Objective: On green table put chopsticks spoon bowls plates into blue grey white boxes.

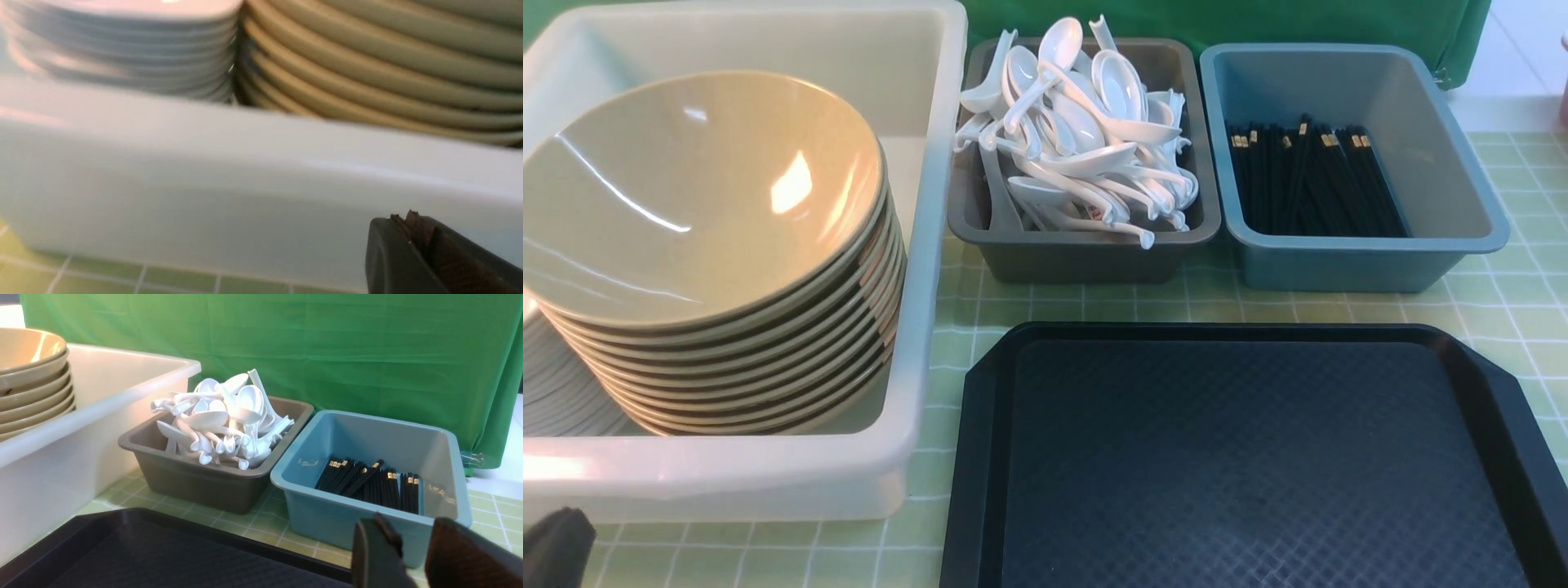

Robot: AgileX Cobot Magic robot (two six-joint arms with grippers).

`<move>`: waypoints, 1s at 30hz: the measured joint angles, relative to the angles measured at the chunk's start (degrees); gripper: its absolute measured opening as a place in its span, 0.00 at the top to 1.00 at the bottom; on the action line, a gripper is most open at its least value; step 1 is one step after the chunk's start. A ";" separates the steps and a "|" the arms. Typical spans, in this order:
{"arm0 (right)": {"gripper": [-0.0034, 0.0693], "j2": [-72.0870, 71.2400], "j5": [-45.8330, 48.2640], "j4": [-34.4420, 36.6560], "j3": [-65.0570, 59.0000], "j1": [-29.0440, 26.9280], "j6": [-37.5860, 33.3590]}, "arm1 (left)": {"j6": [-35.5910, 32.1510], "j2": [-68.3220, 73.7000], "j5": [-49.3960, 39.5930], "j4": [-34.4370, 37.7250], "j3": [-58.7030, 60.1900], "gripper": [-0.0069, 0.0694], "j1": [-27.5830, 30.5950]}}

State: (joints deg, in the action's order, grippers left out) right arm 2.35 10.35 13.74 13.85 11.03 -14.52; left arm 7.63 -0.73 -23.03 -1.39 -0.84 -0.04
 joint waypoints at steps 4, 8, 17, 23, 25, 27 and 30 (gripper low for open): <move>0.66 0.00 0.04 0.05 0.00 0.00 0.00 | 0.23 0.00 1.29 -0.06 1.74 0.91 0.22; 0.66 0.00 0.04 0.11 0.00 0.00 0.00 | 0.48 0.00 3.33 -0.37 2.02 0.91 0.22; 0.65 0.00 0.04 0.11 -0.04 0.00 0.00 | 0.52 0.00 3.83 -4.37 2.15 0.91 0.22; 0.65 0.00 0.04 0.11 -0.06 0.00 0.00 | 0.52 0.00 4.00 -6.75 2.20 0.91 0.22; 0.65 0.00 0.04 0.11 -0.06 0.00 0.00 | 0.52 0.00 4.05 -6.87 2.25 0.91 0.22; 0.65 0.00 0.04 0.11 -0.06 0.00 0.00 | 0.52 0.00 4.05 -7.00 2.25 0.91 0.22; 0.65 0.00 0.04 0.11 -0.06 0.00 0.00 | 0.52 0.00 4.10 -7.04 2.25 0.91 0.22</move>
State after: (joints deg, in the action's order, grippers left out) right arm 2.35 10.40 13.85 13.79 11.03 -14.52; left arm 8.15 -0.73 -18.94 -8.42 1.41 0.18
